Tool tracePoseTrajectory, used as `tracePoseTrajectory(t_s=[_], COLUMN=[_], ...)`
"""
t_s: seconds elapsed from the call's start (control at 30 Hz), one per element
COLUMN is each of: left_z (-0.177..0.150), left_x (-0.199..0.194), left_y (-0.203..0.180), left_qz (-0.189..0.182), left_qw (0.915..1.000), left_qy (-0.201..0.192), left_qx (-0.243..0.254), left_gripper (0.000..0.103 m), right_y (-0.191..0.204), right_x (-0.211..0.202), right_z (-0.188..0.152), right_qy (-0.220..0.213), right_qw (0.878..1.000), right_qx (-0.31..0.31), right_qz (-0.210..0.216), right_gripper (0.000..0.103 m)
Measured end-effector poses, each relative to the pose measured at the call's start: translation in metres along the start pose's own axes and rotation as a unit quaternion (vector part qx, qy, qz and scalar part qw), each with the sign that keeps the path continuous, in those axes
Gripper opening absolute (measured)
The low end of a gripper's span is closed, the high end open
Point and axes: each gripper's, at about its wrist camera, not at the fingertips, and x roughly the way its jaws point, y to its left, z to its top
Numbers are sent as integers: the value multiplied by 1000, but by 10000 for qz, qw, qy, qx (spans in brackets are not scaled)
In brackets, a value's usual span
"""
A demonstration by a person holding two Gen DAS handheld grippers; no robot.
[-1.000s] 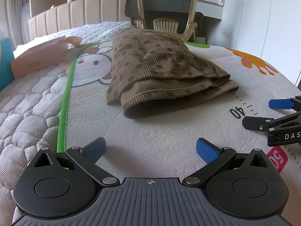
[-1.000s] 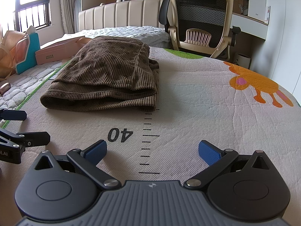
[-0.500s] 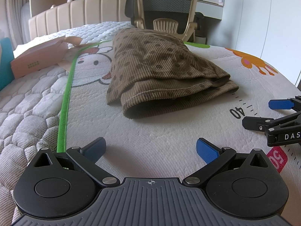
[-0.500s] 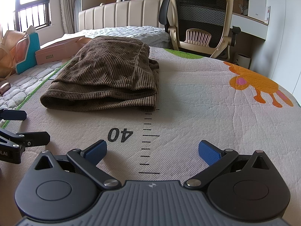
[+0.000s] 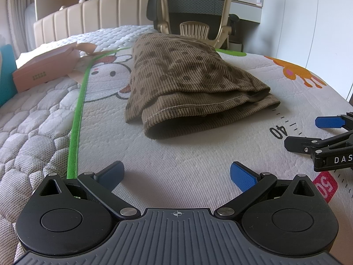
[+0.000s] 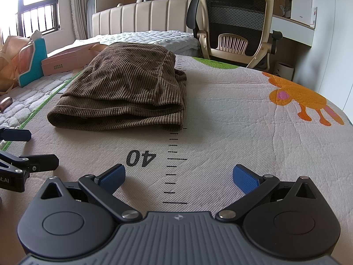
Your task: Fold clothes
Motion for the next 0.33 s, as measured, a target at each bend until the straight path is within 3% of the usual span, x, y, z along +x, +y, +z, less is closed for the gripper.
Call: tracePoseTrajectory(t_s=[0.33], left_z=[0], left_x=[0], left_y=[1], left_qz=[-15], left_qw=[10000], left_qy=[-12], left_qx=[-13], left_gripper=[103], right_y=[0], right_x=[0], right_z=[0], right_qy=[0], right_qw=[10000], right_qx=[0], right_qz=[2], right_gripper=[103])
